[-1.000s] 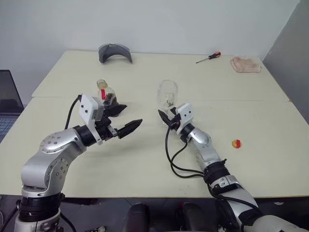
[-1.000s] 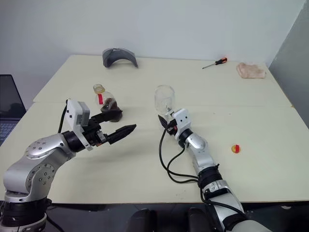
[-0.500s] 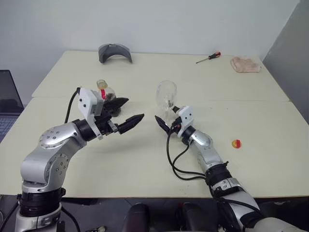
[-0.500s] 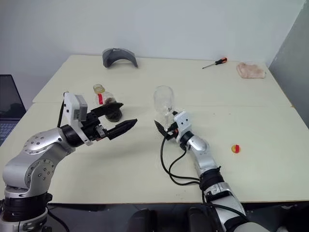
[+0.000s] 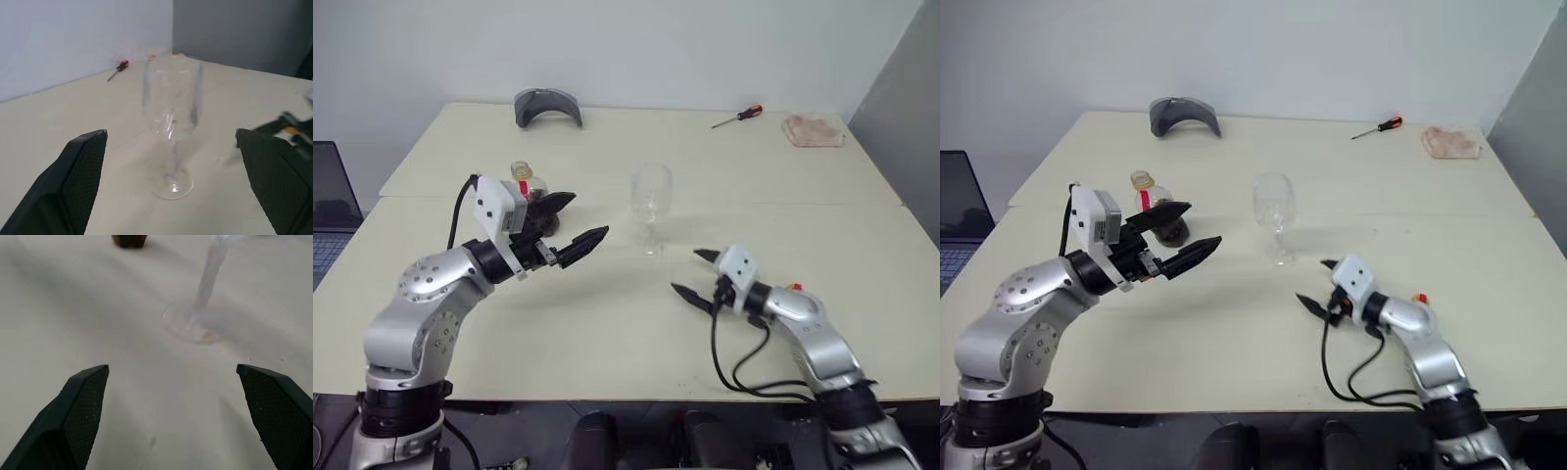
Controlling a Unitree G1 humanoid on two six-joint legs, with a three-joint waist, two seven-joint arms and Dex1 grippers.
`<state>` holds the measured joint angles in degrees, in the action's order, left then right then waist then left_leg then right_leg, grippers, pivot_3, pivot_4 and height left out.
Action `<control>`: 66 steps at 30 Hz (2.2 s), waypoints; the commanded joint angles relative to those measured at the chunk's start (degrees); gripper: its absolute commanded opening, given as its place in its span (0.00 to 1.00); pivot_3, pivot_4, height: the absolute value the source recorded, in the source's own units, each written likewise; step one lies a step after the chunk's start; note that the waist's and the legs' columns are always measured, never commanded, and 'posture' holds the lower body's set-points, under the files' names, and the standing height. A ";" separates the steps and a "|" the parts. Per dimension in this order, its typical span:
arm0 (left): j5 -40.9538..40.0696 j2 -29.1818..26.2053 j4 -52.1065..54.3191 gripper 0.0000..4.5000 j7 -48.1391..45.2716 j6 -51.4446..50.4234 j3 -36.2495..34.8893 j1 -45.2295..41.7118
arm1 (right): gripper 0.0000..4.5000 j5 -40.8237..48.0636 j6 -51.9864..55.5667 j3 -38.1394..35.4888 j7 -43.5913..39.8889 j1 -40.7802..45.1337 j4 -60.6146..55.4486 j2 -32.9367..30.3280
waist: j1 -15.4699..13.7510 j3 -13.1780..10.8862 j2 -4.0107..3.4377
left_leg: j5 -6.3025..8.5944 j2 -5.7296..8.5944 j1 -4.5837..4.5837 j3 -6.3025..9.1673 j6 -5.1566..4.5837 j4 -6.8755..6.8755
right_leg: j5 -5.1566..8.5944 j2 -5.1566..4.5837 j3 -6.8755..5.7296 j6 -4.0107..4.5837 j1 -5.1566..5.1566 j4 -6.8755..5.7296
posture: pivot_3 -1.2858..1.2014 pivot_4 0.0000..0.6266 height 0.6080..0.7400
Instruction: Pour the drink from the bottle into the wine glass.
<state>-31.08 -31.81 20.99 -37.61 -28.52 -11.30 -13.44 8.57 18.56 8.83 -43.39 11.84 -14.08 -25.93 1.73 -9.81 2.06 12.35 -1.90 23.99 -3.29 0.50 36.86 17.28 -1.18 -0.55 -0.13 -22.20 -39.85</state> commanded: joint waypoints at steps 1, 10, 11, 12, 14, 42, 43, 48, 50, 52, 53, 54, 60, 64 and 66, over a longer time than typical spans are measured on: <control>4.95 2.79 -0.36 1.00 6.10 5.02 -0.62 1.22 | 0.99 6.78 6.10 -3.36 -1.69 0.18 -10.88 -2.03 | -0.01 0.00 0.00 | 0.00 -0.02 -0.01 0.03 0.00 -0.01 | 0.00 0.03 -0.02 0.00 0.00 -0.03 | 0.52 0.24 1.00; 16.77 11.50 -2.03 1.00 21.23 11.32 -0.74 7.17 | 0.99 14.34 13.04 -6.24 -1.79 0.92 -17.41 -5.68 | -0.57 -0.01 0.17 | 0.02 0.03 0.04 0.09 -0.01 -0.02 | -0.01 0.00 -0.07 -0.02 0.09 0.19 | 0.52 0.24 1.00; 16.92 11.46 -2.42 1.00 21.38 11.22 -0.84 7.07 | 0.99 14.48 13.15 -6.12 -1.67 1.16 -17.30 -5.64 | -0.65 -0.01 0.17 | 0.02 0.04 0.04 0.09 -0.02 -0.02 | -0.01 0.00 -0.07 -0.02 0.09 0.19 | 0.52 0.24 1.00; 16.99 11.43 -2.88 1.00 21.75 11.33 -1.25 6.65 | 0.99 14.43 13.07 -5.88 -1.63 1.50 -17.13 -5.55 | -0.67 -0.01 0.17 | 0.02 0.05 0.04 0.08 -0.02 -0.01 | -0.01 0.00 -0.07 -0.02 0.08 0.19 | 0.52 0.24 1.00; 16.89 10.77 -3.51 1.00 21.42 11.46 -1.63 5.77 | 0.99 14.64 13.10 -5.45 -1.82 2.23 -17.06 -5.47 | -0.69 -0.02 0.17 | 0.02 0.05 0.05 0.07 -0.02 -0.02 | -0.01 0.00 -0.06 -0.02 0.08 0.21 | 0.52 0.24 1.00; 20.97 11.03 -21.38 1.00 24.95 10.43 -0.71 -7.58 | 0.99 26.64 21.45 -7.34 -1.65 7.04 -23.96 -9.88 | -0.88 -0.02 0.18 | 0.02 0.05 0.11 0.13 -0.01 -0.01 | -0.02 0.00 -0.14 -0.02 0.08 0.26 | 0.52 0.24 1.00; 21.02 11.09 -22.01 1.00 25.34 10.43 -0.89 -7.74 | 0.99 26.73 21.47 -7.27 -1.55 7.13 -23.94 -9.91 | -0.88 -0.02 0.18 | 0.02 0.05 0.11 0.14 -0.01 -0.01 | -0.01 0.00 -0.14 -0.02 0.08 0.26 | 0.52 0.24 1.00; 20.84 10.37 -27.61 1.00 24.89 10.16 -1.12 -10.61 | 0.99 27.27 21.62 -6.34 -0.77 8.73 -23.97 -9.51 | -0.92 -0.02 0.19 | 0.01 0.06 0.11 0.14 -0.01 0.00 | -0.02 0.00 -0.15 -0.02 0.08 0.25 | 0.52 0.24 1.00; 20.73 9.82 -30.01 1.00 24.09 9.94 -0.92 -12.22 | 0.99 27.52 21.68 -6.06 -0.66 9.32 -24.12 -9.49 | -0.92 -0.02 0.19 | 0.01 0.07 0.13 0.14 -0.01 0.00 | -0.02 -0.01 -0.15 -0.02 0.08 0.27 | 0.52 0.24 1.00; 20.66 9.41 -32.27 1.00 23.58 10.04 -1.01 -13.76 | 0.99 27.73 21.77 -5.88 -0.56 9.73 -24.28 -9.47 | -0.94 -0.02 0.19 | 0.01 0.06 0.14 0.15 -0.01 0.00 | -0.02 -0.01 -0.16 -0.03 0.06 0.27 | 0.52 0.24 1.00; 20.84 9.17 -33.71 1.00 23.45 10.44 -0.97 -14.71 | 0.99 27.78 21.75 -5.79 -0.49 9.89 -24.31 -9.44 | -0.94 -0.02 0.19 | 0.01 0.06 0.15 0.15 -0.01 0.00 | -0.02 -0.01 -0.16 -0.03 0.06 0.27 | 0.52 0.24 1.00; 20.95 9.01 -34.91 1.00 23.33 10.76 -0.94 -15.51 | 0.99 27.82 21.74 -5.72 -0.39 10.00 -24.33 -9.42 | -0.95 -0.02 0.19 | 0.01 0.06 0.15 0.15 -0.01 0.00 | -0.02 -0.01 -0.16 -0.03 0.06 0.28 | 0.52 0.24 1.00; 21.75 8.65 -42.97 1.00 22.85 13.73 -0.53 -21.19 | 0.99 27.83 21.68 -5.33 0.11 10.29 -24.52 -9.22 | -1.15 -0.02 0.19 | 0.01 0.06 0.15 0.17 -0.01 0.01 | -0.03 -0.01 -0.18 -0.03 0.06 0.27 | 0.52 0.24 1.00; 21.53 8.93 -47.36 0.96 22.78 15.73 -0.91 -23.86 | 1.00 27.45 21.52 -5.15 0.28 10.22 -24.50 -9.24 | -1.24 -0.02 0.19 | 0.01 0.07 0.18 0.16 -0.01 0.03 | -0.03 -0.02 -0.18 -0.04 0.06 0.29 | 0.52 0.24 1.00; 20.27 9.42 -49.23 0.86 22.40 16.28 -1.82 -25.08 | 1.00 27.20 21.42 -5.09 0.45 10.13 -24.50 -9.24 | -1.24 -0.02 0.19 | 0.01 0.07 0.18 0.16 -0.01 0.03 | -0.03 -0.02 -0.18 -0.04 0.06 0.29 | 0.52 0.24 1.00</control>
<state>-10.07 -22.27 -27.99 -14.70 -14.01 -11.88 -36.99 35.29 40.62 3.90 -43.37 21.25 -36.37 -35.13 0.49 -9.83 2.26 12.36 -1.83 24.17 -3.13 0.49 36.89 17.25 -1.20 -0.74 -0.17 -22.15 -39.56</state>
